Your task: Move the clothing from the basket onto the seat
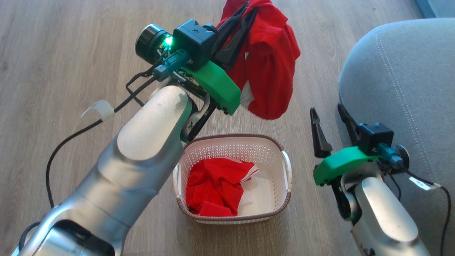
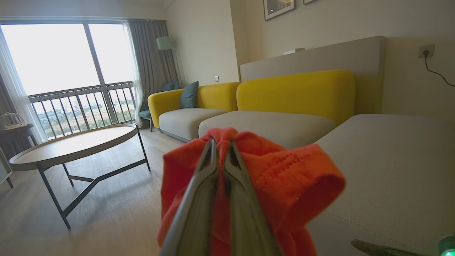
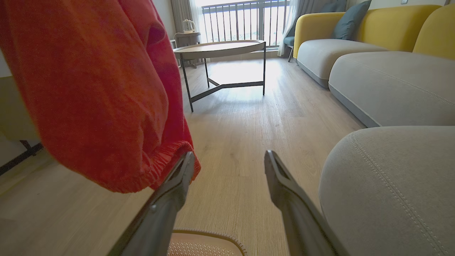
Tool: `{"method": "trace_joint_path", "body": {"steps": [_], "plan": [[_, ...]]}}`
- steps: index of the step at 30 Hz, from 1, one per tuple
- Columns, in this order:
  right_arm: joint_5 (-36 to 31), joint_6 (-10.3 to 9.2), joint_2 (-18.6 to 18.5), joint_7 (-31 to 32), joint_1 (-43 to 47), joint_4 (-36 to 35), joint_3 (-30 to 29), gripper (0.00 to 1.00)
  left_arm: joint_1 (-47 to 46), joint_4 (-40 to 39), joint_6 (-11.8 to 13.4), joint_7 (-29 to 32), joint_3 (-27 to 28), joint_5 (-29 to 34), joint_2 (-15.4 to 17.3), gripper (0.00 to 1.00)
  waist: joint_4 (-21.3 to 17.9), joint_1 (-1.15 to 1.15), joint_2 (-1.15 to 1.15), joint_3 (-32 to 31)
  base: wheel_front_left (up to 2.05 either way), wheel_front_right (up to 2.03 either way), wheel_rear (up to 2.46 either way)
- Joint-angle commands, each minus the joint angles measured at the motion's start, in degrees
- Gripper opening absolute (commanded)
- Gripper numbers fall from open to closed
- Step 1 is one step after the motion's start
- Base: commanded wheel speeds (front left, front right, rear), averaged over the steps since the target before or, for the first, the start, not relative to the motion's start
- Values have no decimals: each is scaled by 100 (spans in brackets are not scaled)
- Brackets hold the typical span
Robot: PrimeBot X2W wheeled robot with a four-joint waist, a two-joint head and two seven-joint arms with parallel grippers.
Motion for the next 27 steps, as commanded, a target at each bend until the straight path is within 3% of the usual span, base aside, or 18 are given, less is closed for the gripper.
{"method": "trace_joint_path", "body": {"steps": [1, 13, 17, 27], "plan": [[33, 41, 21, -27, -143, -300, 127, 100, -345, -154, 24, -29, 200, -26, 59, 0, 0, 1, 0, 9, 0, 0, 0], [107, 41, -103, -27, -407, -1878, 821, 100, -318, -198, 34, -29, 37, -59, 59, 0, 57, 1, 0, 89, 0, 0, 0], [77, 41, -96, -27, -589, -1699, 1028, 100, -309, -242, 38, -29, -64, -109, 59, 0, 119, 1, 0, 97, 0, 0, 0], [-157, 41, 4, -27, -1164, -312, 1195, 100, -269, -369, 103, -29, -420, -299, 59, 0, 329, 1, 0, 53, 0, 0, 0]]}}
